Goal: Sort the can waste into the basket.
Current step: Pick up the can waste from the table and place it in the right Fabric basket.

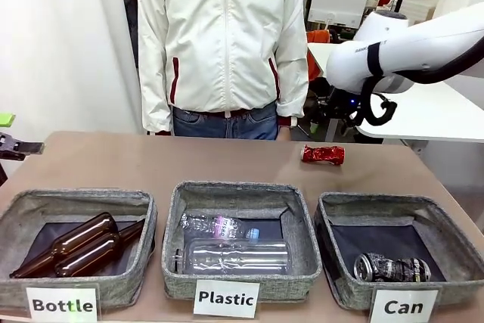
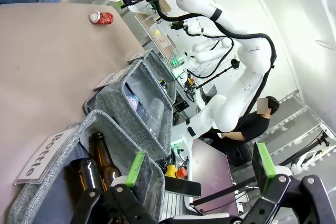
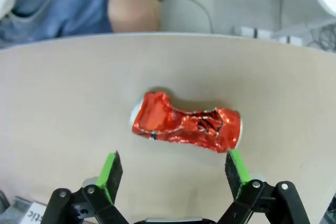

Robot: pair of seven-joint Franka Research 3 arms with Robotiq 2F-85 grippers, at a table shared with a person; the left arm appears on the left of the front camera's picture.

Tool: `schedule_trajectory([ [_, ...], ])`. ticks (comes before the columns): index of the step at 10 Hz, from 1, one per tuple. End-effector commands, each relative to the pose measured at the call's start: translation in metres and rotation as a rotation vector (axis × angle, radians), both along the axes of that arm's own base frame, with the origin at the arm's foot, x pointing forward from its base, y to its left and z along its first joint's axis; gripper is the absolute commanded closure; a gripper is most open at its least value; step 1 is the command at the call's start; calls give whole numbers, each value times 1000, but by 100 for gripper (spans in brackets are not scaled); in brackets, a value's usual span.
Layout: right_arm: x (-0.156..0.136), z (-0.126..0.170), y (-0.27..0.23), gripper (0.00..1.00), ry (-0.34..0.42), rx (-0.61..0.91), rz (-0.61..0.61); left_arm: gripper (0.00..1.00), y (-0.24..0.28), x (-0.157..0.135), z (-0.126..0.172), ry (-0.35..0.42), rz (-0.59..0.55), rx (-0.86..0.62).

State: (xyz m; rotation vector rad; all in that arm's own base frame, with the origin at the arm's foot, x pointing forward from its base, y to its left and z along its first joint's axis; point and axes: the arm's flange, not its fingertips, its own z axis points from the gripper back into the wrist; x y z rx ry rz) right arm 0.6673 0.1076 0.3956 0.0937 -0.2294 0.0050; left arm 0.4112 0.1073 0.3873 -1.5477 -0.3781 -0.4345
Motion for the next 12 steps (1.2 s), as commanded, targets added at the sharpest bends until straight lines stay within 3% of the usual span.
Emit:
schedule_trajectory([
  [1, 4, 13, 3, 0, -60, -34, 41, 0, 0, -3, 2, 4, -8, 9],
  [3, 3, 20, -7, 0, -11, -93, 390, 0, 0, -3, 2, 4, -8, 9],
  [4, -1, 30, -15, 0, -41, -154, 593, 0, 0, -3, 2, 4, -8, 9],
  [5, -9, 34, -17, 0, 31, -157, 932, 0, 0, -3, 2, 4, -8, 9],
  [7, -17, 36, -18, 0, 123, -173, 1242, 0, 0, -3, 2, 4, -8, 9],
  [9, -21, 38, -20, 0, 134, -194, 1334, 0, 0, -3, 2, 4, -8, 9],
  [10, -20, 39, -19, 0, 100, -192, 1311, 0, 0, -3, 2, 4, -8, 9],
  [11, -16, 38, -19, 0, 44, -192, 1206, 0, 0, -3, 2, 4, -8, 9],
  [12, -29, 31, -14, 0, 119, -155, 1272, 0, 0, -3, 2, 4, -8, 9],
])
